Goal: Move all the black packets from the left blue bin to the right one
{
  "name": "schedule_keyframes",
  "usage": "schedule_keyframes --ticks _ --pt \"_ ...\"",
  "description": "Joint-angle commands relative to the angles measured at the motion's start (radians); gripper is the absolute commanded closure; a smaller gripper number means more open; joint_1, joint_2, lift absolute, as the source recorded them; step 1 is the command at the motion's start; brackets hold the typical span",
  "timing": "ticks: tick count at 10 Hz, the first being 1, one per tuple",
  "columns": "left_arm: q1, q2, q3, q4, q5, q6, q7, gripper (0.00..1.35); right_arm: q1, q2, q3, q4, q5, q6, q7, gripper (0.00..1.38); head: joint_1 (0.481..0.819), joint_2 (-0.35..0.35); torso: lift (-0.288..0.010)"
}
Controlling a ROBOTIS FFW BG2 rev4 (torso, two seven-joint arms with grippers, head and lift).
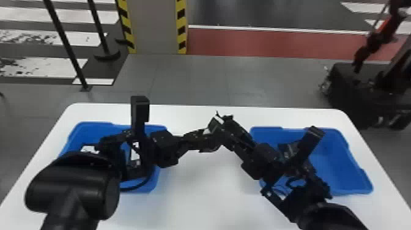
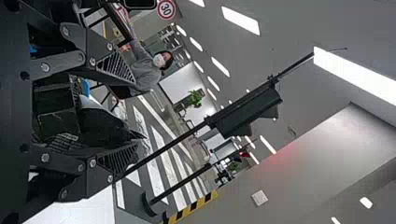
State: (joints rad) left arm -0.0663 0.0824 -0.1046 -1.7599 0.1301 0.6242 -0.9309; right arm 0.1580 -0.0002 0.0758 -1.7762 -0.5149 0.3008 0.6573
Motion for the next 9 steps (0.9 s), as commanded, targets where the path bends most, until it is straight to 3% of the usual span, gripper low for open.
schedule_keyframes --ticks 1,2,5,6,7,8,9 --pt "-0.012 -0.001 -0.001 0.004 0.002 -0.003 0.0 1.21 -0.011 0.001 0.007 0.02 0.004 0.018 0.008 1.16 0.695 -0.019 -0.11" --pt "-0.012 -0.001 -0.001 0.004 0.008 -0.008 0.001 1.21 -0.011 0.001 0.007 0.018 0.026 0.018 0.01 1.28 0.695 -0.013 -0.11" --pt "0.007 -0.004 0.008 0.004 0.025 -0.023 0.017 1.19 -0.011 0.001 0.002 0.027 0.03 -0.046 0.01 1.28 0.695 -0.015 -0.11" --pt "0.034 -0.007 0.019 0.004 0.04 -0.043 0.037 0.92 -0.011 0.001 -0.008 0.03 0.029 -0.068 0.01 1.28 0.695 -0.016 -0.11" --pt "0.059 -0.015 0.039 0.004 0.045 -0.057 0.049 0.47 -0.011 0.001 -0.024 0.032 0.026 -0.092 0.01 1.28 0.695 -0.016 -0.11" --pt "0.079 -0.016 0.057 0.004 0.043 -0.097 0.057 0.17 -0.011 0.001 -0.047 0.032 0.027 -0.107 0.01 1.28 0.695 -0.02 -0.11" --pt "0.11 -0.018 0.083 0.004 0.045 -0.128 0.067 0.08 -0.011 0.001 -0.076 0.032 0.029 -0.122 0.008 1.28 0.695 -0.025 -0.11"
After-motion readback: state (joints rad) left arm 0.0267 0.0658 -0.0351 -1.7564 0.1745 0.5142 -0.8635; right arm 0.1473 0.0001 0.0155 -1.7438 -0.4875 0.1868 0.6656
